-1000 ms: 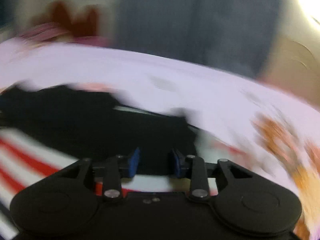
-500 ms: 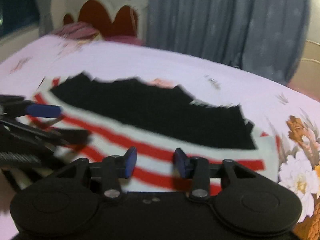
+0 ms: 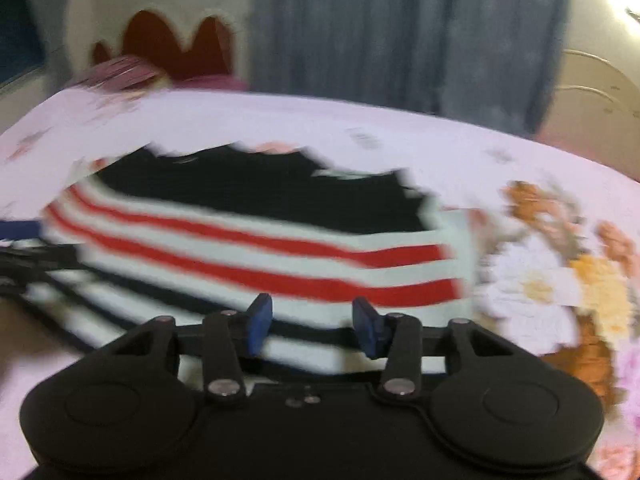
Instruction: Fold small clothes
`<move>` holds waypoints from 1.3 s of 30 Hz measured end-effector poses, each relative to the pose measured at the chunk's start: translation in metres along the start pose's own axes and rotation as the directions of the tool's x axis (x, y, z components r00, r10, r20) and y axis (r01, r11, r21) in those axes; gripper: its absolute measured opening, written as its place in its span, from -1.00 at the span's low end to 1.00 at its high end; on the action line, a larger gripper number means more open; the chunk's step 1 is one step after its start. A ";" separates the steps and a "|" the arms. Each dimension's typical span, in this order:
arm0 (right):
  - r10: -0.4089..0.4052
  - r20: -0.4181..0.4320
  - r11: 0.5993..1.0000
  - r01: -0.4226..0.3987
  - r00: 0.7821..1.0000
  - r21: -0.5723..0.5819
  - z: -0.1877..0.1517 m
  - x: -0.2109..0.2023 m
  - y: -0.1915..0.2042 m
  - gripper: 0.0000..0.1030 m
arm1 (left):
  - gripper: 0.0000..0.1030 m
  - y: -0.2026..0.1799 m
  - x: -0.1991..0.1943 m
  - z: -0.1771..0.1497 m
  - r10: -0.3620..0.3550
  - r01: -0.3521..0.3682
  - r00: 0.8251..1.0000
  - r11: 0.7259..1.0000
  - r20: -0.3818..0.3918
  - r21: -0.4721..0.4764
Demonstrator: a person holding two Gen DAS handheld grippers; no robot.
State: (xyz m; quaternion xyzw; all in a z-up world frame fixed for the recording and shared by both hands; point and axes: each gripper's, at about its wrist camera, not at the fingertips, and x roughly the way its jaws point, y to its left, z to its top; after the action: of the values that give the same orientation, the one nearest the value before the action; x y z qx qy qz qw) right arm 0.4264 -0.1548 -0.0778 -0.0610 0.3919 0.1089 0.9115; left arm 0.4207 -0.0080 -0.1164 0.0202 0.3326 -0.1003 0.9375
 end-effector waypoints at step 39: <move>-0.092 -0.095 0.987 0.103 0.991 0.120 -0.058 -0.029 -0.066 -0.29 | 0.77 0.057 -0.019 -0.044 0.173 -0.181 0.979 0.981 -0.104 -0.071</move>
State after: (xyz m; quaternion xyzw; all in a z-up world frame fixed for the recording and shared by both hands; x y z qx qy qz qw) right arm 0.3827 -0.2344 -0.0943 -0.0275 0.4347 0.0367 0.8994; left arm 0.3905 0.0553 -0.1409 0.0169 0.3785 -0.0017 0.9254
